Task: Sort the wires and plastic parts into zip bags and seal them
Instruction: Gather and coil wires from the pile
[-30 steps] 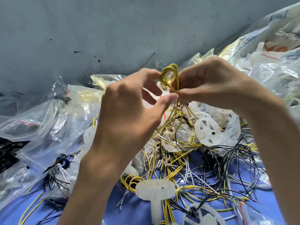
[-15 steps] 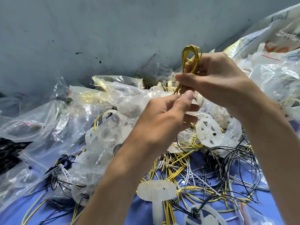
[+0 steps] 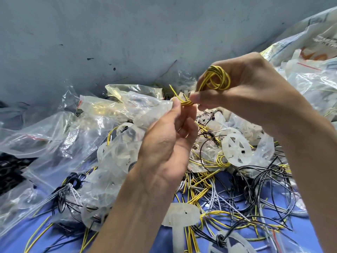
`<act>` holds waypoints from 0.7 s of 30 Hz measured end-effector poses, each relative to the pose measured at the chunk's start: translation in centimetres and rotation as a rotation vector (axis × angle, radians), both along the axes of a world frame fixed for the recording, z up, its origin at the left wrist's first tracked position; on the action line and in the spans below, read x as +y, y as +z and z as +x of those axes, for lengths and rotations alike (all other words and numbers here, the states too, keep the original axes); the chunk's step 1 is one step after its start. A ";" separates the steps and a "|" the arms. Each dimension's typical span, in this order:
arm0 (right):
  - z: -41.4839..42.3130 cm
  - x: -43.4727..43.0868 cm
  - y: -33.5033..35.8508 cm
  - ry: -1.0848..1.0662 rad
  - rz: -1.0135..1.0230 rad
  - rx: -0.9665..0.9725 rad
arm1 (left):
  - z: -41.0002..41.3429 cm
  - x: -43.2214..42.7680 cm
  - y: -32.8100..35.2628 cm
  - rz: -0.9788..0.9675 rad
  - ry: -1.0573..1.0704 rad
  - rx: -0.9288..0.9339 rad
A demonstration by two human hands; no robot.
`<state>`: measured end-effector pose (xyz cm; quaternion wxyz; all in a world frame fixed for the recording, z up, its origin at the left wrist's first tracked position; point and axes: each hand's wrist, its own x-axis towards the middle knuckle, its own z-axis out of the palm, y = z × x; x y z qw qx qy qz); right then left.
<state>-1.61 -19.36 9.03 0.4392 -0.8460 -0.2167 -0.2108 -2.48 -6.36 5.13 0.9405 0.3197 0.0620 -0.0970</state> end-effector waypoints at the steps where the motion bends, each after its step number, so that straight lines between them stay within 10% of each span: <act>1: -0.1 -0.1 0.1 0.012 -0.006 0.014 | 0.0 0.0 -0.1 -0.003 0.010 0.011; 8: -1.1 -0.7 0.7 0.076 -0.087 0.083 | 0.1 -0.5 -0.4 0.030 -0.008 0.036; 21: -0.6 -2.0 0.7 0.541 0.452 0.312 | 0.2 0.9 0.1 0.290 -0.160 -0.117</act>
